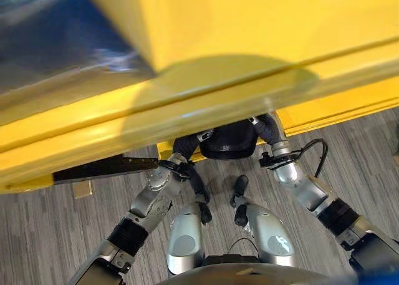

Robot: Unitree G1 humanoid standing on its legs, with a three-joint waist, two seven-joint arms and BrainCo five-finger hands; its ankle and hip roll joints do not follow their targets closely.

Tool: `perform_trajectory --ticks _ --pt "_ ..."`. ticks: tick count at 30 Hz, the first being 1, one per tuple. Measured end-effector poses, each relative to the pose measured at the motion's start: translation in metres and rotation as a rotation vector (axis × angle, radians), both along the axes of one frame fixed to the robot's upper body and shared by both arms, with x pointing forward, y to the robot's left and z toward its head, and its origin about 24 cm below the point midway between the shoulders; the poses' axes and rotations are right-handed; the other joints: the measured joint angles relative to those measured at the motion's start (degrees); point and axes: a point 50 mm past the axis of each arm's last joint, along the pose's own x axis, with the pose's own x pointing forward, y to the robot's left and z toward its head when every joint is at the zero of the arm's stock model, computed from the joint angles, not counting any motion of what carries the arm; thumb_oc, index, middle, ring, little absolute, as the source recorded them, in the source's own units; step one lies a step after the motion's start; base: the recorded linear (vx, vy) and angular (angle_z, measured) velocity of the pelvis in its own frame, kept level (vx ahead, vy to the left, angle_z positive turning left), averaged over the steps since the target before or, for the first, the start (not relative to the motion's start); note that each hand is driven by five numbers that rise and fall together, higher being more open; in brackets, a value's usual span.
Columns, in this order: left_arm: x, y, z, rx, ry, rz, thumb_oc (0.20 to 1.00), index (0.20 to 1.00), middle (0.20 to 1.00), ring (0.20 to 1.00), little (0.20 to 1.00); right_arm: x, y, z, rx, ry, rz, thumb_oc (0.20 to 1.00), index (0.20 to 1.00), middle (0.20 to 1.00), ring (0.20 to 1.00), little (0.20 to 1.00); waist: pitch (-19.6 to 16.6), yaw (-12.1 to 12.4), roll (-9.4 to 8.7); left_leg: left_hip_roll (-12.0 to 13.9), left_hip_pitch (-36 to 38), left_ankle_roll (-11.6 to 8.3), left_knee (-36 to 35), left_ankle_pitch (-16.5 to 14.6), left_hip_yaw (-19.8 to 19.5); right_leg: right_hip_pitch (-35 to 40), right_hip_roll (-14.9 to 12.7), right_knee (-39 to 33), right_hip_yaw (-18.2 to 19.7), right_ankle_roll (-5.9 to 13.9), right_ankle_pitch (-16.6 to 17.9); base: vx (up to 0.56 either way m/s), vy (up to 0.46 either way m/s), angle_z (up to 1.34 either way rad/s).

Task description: Move parts from the plastic box to the shelf.

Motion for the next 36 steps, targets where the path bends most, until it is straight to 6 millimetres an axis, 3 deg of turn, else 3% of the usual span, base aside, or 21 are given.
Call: perform_trajectory --ticks 2,4,5,6,7,9,12,15,17,19,20,21,23,24,26,30,32,33,34,35,36 --pt "0.001 0.001 0.001 -0.007 0.005 0.001 0.2 0.2 0.2 0.2 0.2 0.004 0.002 0.004 -0.018 -0.001 0.016 0.2 0.2 0.2 0.2 0.2 0.2 0.3 -0.42 -0.3 0.0 0.84 2.3 -1.9 -0.2 -0.3 -1.6 3.1 0.0 0.49 -1.7 -0.11 0.16 0.07" --pt "0.003 -0.003 0.003 -0.034 -0.001 -0.003 0.2 0.2 0.2 0.2 0.2 0.011 0.004 0.017 -0.05 -0.034 0.04 0.2 0.2 0.2 0.2 0.2 0.5 0.0 -2.47 0.9 -1.8 1.45 9.9 -6.4 -0.1 -1.6 -4.1 5.7 0.5 -0.06 -2.5 -0.05 0.246 -0.07" --pt "0.004 -0.003 0.005 -0.034 -0.006 -0.004 0.2 0.2 0.2 0.2 0.2 0.012 0.003 0.019 -0.056 -0.04 0.041 0.2 0.2 0.2 0.2 0.2 0.4 0.0 -2.87 1.4 -2.0 1.33 11.0 -6.5 -0.4 -1.9 -4.3 5.8 0.8 0.18 -2.4 0.02 0.237 -0.11" --pt "0.003 -0.01 0.004 -0.055 0.002 -0.012 0.2 0.2 0.2 0.2 0.2 0.012 -0.003 0.024 -0.089 -0.056 0.041 0.2 0.2 0.2 0.2 0.2 0.3 -1.1 -3.04 2.1 -0.3 0.66 8.8 -6.6 -2.1 -2.3 -5.0 6.8 1.1 1.83 -2.2 0.06 0.178 -0.03" --pt "0.002 -0.016 0.003 -0.064 0.017 -0.013 0.2 0.2 0.2 0.2 0.2 0.013 -0.007 0.025 -0.103 -0.058 0.035 0.2 0.2 0.2 0.2 0.2 0.3 -1.7 -3.18 1.4 1.2 -0.8 5.8 -6.6 -2.9 -2.4 -5.7 7.7 1.3 2.59 -2.3 0.07 0.106 0.09" --pt "0.003 -0.023 -0.001 -0.053 0.047 -0.023 0.2 0.2 0.2 0.2 0.2 0.014 -0.009 0.024 -0.108 -0.05 0.028 0.2 0.2 0.2 0.2 0.2 -0.2 -2.4 -4.28 0.1 1.6 -0.17 5.1 -6.0 -3.1 -1.9 -6.8 7.6 1.2 3.79 -1.9 0.02 0.045 0.14" --pt "0.006 -0.026 -0.004 -0.038 0.069 -0.023 0.2 0.2 0.2 0.2 0.2 0.021 -0.005 0.027 -0.112 -0.018 0.032 0.2 0.2 0.2 0.2 0.2 -1.2 -1.1 -5.78 0.5 2.1 -0.13 5.8 -6.0 -2.7 -1.2 -6.9 6.2 -1.0 3.77 -0.5 -0.15 0.043 -0.07" --pt "0.01 -0.021 -0.002 -0.025 0.062 -0.009 0.2 0.2 0.2 0.2 0.2 0.028 0.002 0.029 -0.088 0.02 0.036 0.2 0.2 0.2 0.2 0.2 -1.2 0.5 -5.82 2.0 1.9 -0.8 7.9 -6.5 -2.6 -0.8 -5.6 6.8 -2.1 3.25 -0.7 -0.02 -0.084 -0.1" --pt "0.01 -0.018 -0.006 0.003 0.09 -0.014 0.2 0.2 0.2 0.2 0.2 0.028 0.002 0.019 -0.061 0.084 0.024 0.2 0.2 0.2 0.2 0.2 -1.5 1.2 -5.81 3.2 1.7 -1.55 9.0 -7.0 -4.6 0.2 -4.6 7.9 -1.9 2.58 -1.8 0.0 -0.228 0.17" --pt "0.008 -0.018 -0.012 0.026 0.118 -0.024 0.2 0.2 0.2 0.2 0.2 0.025 -0.001 0.007 -0.048 0.127 0.012 0.2 0.2 0.2 0.2 0.2 -1.7 0.8 -4.66 3.9 0.9 -1.97 9.2 -7.8 -8.0 -1.1 -4.6 13.1 1.3 4.17 -2.9 -0.13 -0.384 0.71" --pt "0.004 -0.024 -0.024 0.058 0.161 -0.054 0.2 0.2 0.2 0.2 0.2 0.017 -0.01 -0.01 -0.037 0.179 -0.013 0.2 0.2 0.2 0.2 0.2 -3.3 0.2 -1.78 5.2 -1.9 -1.83 8.3 -6.0 -12.4 -8.2 -5.2 23.9 9.7 7.84 -4.9 -0.18 -0.424 1.37" --pt "0.001 -0.022 -0.027 0.07 0.172 -0.055 0.2 0.2 0.2 0.2 0.2 0.016 -0.009 -0.016 -0.039 0.198 -0.01 0.2 0.2 0.2 0.2 0.2 -4.3 0.1 -1.49 5.0 -3.9 -1.47 8.1 -5.1 -13.6 -9.7 -6.7 24.3 11.3 9.31 -5.3 -0.12 -0.304 1.5" --pt "0.001 -0.015 -0.021 0.094 0.141 -0.067 0.2 0.2 0.2 0.2 0.2 0.018 -0.003 -0.013 -0.003 0.199 0.003 0.2 0.2 0.2 0.2 0.2 -4.4 2.1 -2.09 4.6 -7.1 -2.96 7.8 -2.5 -16.5 -10.3 -8.5 20.6 12.8 8.91 -5.6 -0.09 -0.244 0.97" --pt "0.001 -0.01 -0.014 0.109 0.115 -0.065 0.2 0.2 0.2 0.2 0.2 0.02 0.003 -0.008 0.021 0.186 0.017 0.2 0.2 0.2 0.2 0.2 -4.5 3.0 -3.77 4.5 -8.3 -3.22 7.5 -1.9 -17.0 -9.2 -8.6 18.0 12.4 8.82 -5.7 -0.11 -0.315 0.68" --pt "0.006 0.0 -0.007 0.087 0.085 -0.017 0.2 0.2 0.2 0.2 0.2 0.028 0.014 0.004 0.0 0.171 0.052 0.2 0.2 0.2 0.2 0.2 -3.3 4.5 -2.39 6.9 -7.6 -2.87 4.4 0.3 -16.7 -10.6 -6.7 21.2 10.2 6.92 -8.5 -0.08 -0.259 0.32" --pt "0.001 0.003 -0.008 0.072 0.081 0.003 0.2 0.2 0.2 0.2 0.2 0.027 0.02 0.008 0.001 0.177 0.054 0.2 0.2 0.2 0.2 0.2 -2.7 4.8 -2.51 8.7 -4.5 -2.74 -2.5 0.7 -16.6 -11.1 -5.0 22.3 8.1 4.03 -10.0 -0.06 -0.112 0.09" --pt "0.0 0.003 -0.007 0.054 0.064 0.017 0.2 0.2 0.2 0.2 0.2 0.025 0.022 0.007 0.016 0.196 0.052 0.2 0.2 0.2 0.2 0.2 -2.2 3.7 -2.84 9.7 -4.3 -2.95 -2.5 0.3 -14.3 -11.2 -4.9 22.5 7.4 2.66 -10.2 -0.19 -0.05 0.1" --pt "0.003 0.003 -0.005 0.057 0.054 0.016 0.2 0.2 0.2 0.2 0.2 0.027 0.023 0.01 0.027 0.198 0.051 0.2 0.2 0.2 0.2 0.2 -1.5 3.7 -3.57 8.8 -5.2 -2.86 1.5 -0.5 -11.9 -11.5 -6.0 22.5 7.2 1.84 -9.8 -0.19 -0.022 0.15" --pt "0.006 0.0 -0.001 0.06 0.039 0.006 0.2 0.2 0.2 0.2 0.2 0.029 0.02 0.011 0.031 0.194 0.036 0.2 0.2 0.2 0.2 0.2 -0.9 3.0 -4.3 7.7 -7.3 -2.69 9.5 -2.7 -9.7 -11.8 -7.6 22.2 7.1 2.16 -9.3 -0.12 0.061 0.53" --pt "0.012 -0.007 0.006 0.051 0.012 -0.013 0.2 0.2 0.2 0.2 0.2 0.031 0.014 0.019 0.049 0.173 0.023 0.2 0.2 0.2 0.2 0.2 -0.7 1.2 -3.57 6.0 -8.5 -3.01 15.1 -4.7 -7.6 -12.0 -8.1 20.7 5.5 2.97 -7.9 -0.12 0.109 0.68" --pt "0.018 -0.008 0.017 0.048 -0.032 -0.02 0.2 0.2 0.2 0.2 0.2 0.034 0.013 0.034 0.063 0.129 0.025 0.2 0.2 0.2 0.2 0.2 1.1 1.5 -5.23 4.7 -5.9 -2.84 10.3 -3.5 -4.6 -12.0 -8.8 19.6 4.6 3.54 -6.5 -0.13 0.078 0.47"
